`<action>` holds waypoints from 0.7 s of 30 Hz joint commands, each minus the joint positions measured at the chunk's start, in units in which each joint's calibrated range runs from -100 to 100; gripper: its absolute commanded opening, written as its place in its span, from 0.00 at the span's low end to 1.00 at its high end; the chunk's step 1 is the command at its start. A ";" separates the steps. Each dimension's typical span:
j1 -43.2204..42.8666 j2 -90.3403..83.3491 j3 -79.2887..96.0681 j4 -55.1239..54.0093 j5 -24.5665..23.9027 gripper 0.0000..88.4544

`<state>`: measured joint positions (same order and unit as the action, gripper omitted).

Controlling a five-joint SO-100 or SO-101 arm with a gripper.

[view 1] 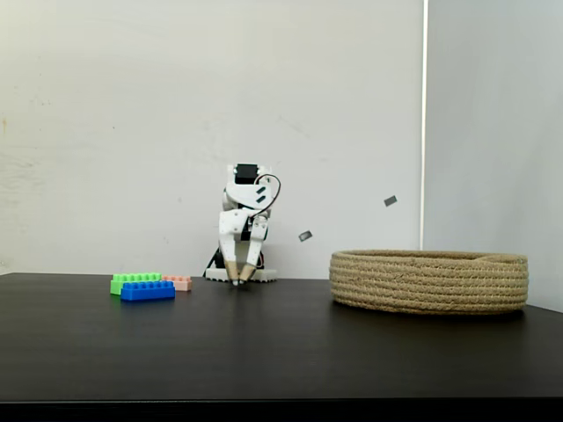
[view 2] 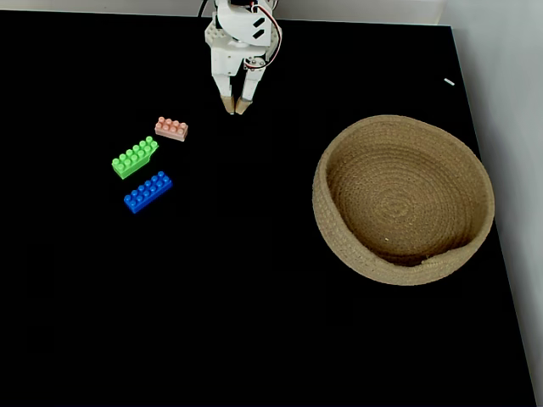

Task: Place the lego blocks in the tray

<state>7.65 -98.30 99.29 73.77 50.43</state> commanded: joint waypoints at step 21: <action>-1.47 -0.41 0.71 0.41 2.15 0.00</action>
<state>6.19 -98.30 99.29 73.77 52.67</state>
